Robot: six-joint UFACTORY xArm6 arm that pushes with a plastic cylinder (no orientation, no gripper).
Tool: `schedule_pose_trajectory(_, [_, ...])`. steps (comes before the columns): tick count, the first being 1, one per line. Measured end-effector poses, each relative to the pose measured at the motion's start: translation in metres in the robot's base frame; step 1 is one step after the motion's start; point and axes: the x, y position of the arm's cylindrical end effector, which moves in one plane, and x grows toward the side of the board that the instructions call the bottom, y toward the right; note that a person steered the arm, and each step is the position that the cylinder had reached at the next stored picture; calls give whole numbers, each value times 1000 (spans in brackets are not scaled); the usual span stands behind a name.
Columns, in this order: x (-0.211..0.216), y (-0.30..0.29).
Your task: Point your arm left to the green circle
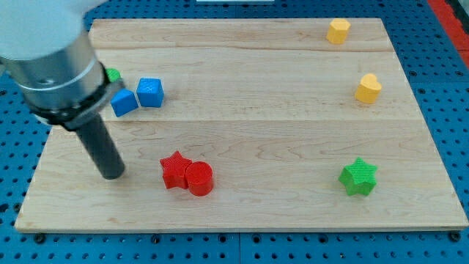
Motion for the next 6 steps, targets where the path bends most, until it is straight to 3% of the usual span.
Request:
schedule_pose_trajectory(2, [-34, -95])
schedule_pose_trajectory(3, [-44, -116])
schedule_pose_trajectory(4, [-54, -116])
schedule_pose_trajectory(6, [-118, -116])
